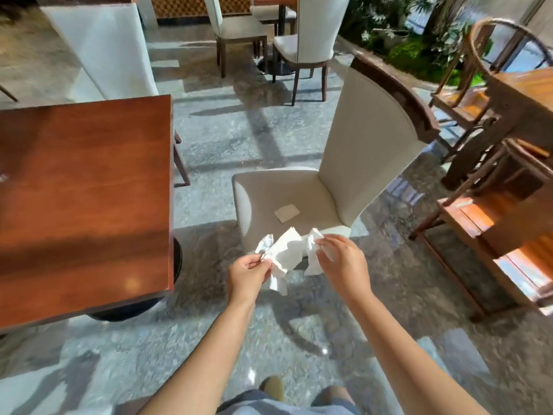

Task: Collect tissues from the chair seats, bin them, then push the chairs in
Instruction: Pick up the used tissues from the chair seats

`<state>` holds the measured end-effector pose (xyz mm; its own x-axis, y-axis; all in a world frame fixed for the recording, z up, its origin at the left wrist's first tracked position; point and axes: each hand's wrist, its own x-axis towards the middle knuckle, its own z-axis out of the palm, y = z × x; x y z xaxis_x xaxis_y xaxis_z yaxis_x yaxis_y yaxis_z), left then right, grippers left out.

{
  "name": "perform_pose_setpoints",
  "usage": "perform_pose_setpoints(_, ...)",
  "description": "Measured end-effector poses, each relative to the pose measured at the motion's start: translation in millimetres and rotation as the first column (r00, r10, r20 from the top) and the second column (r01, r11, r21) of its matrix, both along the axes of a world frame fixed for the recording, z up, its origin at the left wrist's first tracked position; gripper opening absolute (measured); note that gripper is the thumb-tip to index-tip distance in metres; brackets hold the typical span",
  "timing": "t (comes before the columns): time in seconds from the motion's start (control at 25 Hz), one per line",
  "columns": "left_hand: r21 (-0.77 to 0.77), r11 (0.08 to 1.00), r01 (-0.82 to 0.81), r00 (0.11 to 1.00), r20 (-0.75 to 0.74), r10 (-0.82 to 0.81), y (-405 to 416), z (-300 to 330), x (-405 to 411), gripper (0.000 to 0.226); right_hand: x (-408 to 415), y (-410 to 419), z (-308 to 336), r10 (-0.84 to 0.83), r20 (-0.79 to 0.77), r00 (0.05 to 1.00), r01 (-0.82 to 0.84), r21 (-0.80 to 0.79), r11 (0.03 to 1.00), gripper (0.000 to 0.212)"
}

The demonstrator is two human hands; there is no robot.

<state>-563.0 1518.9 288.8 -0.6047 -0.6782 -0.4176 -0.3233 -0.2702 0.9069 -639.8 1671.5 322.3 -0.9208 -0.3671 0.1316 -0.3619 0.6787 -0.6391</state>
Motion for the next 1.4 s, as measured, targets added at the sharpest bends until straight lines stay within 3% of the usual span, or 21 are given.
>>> perform_pose_setpoints(0.16, 0.074, 0.997, -0.036, 0.999, -0.006, 0.037, -12.7, -2.1, -70.9, 0.014, -60.6, -48.5, -5.1, 0.162, -0.094, 0.982, -0.168, -0.057, 0.984, 0.019)
perform_pose_setpoints(0.4, 0.113, 0.988, -0.109, 0.992, -0.047, 0.115, -39.4, 2.1, -174.5, 0.014, -173.8, -84.9, -21.5, 0.311, -0.058, 0.948, -0.315, -0.064, 0.947, 0.021)
perform_pose_setpoints(0.56, 0.336, 0.941, -0.045, 0.985, -0.141, 0.097, -52.1, 0.4, -214.4, 0.016, -225.3, -106.6, -33.6, 0.39, -0.15, 0.908, -0.4, -0.038, 0.916, 0.017)
perform_pose_setpoints(0.64, 0.289, 0.957, -0.018, 0.991, -0.123, 0.056, -58.8, -10.9, -228.3, 0.019, -242.1, -116.3, -46.9, 0.434, -0.158, 0.887, -0.44, -0.008, 0.898, 0.016)
perform_pose_setpoints(0.8, 0.218, 0.961, -0.17, 0.985, 0.028, 0.167, -71.9, -38.2, -250.3, 0.009, -261.3, -134.9, -77.1, 0.516, -0.111, 0.849, -0.521, -0.015, 0.853, 0.017)
perform_pose_setpoints(0.96, 0.175, 0.95, -0.26, 0.962, 0.129, 0.24, -93.6, -74.5, -259.8, 0.027, -276.0, -146.3, -118.8, 0.592, -0.036, 0.805, -0.592, -0.001, 0.806, 0.02)
perform_pose_setpoints(1.08, 0.176, 0.919, -0.352, 0.928, 0.191, 0.318, -112.1, -119.3, -255.1, 0.018, -296.9, -144.0, -168.7, 0.536, 0.009, 0.844, -0.536, 0.038, 0.843, 0.031)
perform_pose_setpoints(1.16, 0.211, 0.887, -0.411, 0.906, 0.202, 0.372, -122.3, -154.3, -249.4, 0.008, -315.0, -142.4, -212.1, 0.461, 0.052, 0.886, -0.464, 0.12, 0.878, 0.037)
perform_pose_setpoints(1.24, 0.232, 0.864, -0.446, 0.891, 0.21, 0.403, -128.4, -187.7, -243.6, 0.013, -329.4, -151.1, -260.8, 0.377, 0.136, 0.916, -0.399, 0.231, 0.887, 0.039)
perform_pose_setpoints(1.4, 0.236, 0.826, -0.512, 0.855, 0.231, 0.464, -135.3, -244.6, -232.1, 0.019, -341.8, -187.4, -341.3, 0.313, 0.248, 0.917, -0.395, 0.452, 0.8, 0.047)
